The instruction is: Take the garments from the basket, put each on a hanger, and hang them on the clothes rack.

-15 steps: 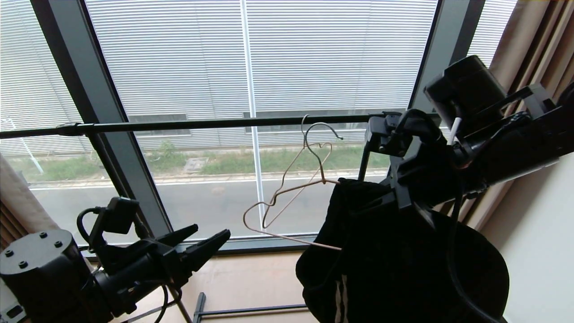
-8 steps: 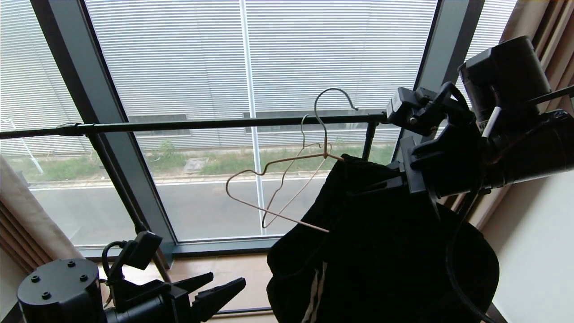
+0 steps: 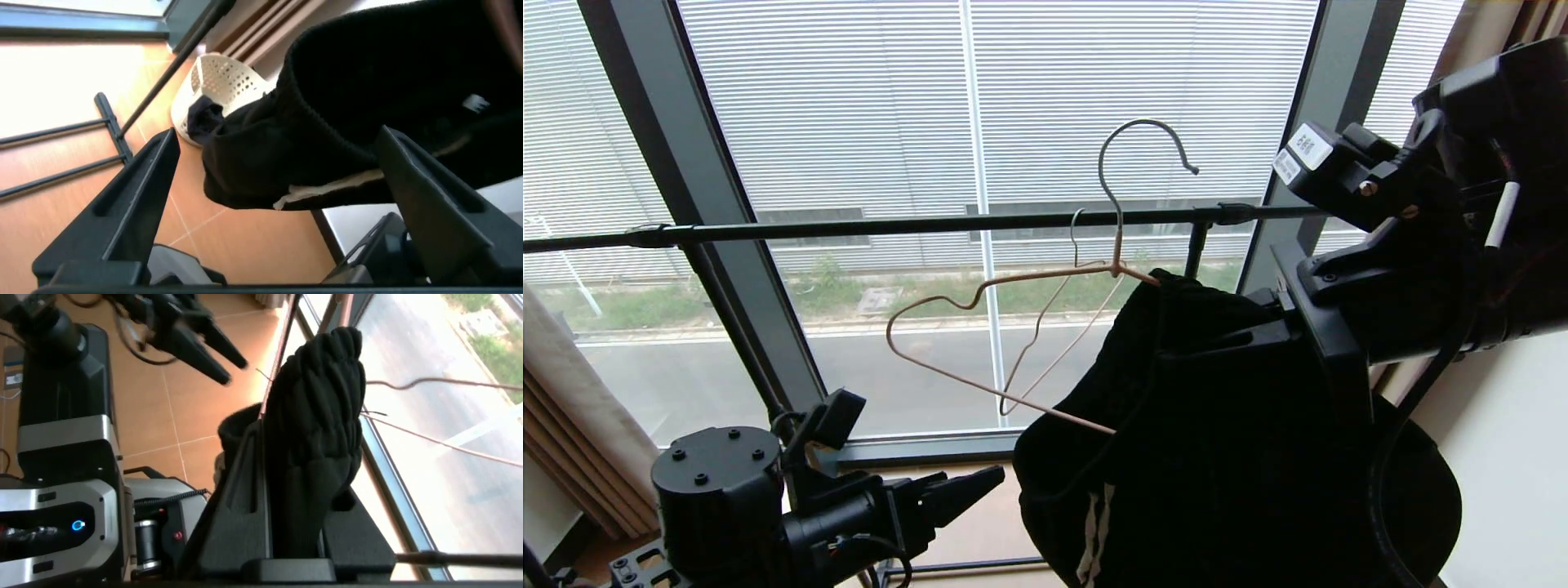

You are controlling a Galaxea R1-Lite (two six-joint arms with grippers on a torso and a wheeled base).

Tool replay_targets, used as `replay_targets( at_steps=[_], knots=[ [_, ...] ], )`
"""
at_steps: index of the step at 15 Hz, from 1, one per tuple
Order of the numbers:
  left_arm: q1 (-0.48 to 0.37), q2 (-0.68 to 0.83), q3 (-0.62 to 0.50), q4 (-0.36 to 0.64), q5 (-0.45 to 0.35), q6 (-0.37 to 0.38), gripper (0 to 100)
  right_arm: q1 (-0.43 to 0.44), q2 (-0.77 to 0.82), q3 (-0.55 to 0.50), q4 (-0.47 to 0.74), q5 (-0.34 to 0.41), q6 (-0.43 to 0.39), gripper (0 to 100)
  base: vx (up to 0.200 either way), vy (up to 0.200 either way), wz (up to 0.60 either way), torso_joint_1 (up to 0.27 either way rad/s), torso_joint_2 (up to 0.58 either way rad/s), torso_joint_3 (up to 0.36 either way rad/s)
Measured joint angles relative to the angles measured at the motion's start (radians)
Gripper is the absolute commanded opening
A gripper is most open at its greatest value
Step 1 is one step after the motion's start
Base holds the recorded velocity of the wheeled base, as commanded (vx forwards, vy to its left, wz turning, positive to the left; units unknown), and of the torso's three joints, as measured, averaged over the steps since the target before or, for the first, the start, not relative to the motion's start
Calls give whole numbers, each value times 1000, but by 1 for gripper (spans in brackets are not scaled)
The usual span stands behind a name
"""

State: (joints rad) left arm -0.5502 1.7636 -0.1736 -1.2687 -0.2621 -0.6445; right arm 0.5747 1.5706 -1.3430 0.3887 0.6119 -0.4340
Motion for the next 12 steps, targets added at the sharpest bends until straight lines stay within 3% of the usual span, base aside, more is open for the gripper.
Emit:
replay_targets(
  at_steps=[2,8,9,12],
  knots=[
    [-17,13,-52,57,3,-1,100,12,-6,0,0,0,0,0,0,0,0,0,0,0],
    [-42,41,-101,66,27,0,100,22,-27,19,-2,27,-1,0,0,0,0,0,0,0],
    [-52,45,-101,66,40,2,0,23,-30,20,-2,39,-1,0,0,0,0,0,0,0],
    [-79,56,-101,66,65,5,0,22,-34,26,-2,49,-2,0,0,0,0,0,0,0]
  ],
)
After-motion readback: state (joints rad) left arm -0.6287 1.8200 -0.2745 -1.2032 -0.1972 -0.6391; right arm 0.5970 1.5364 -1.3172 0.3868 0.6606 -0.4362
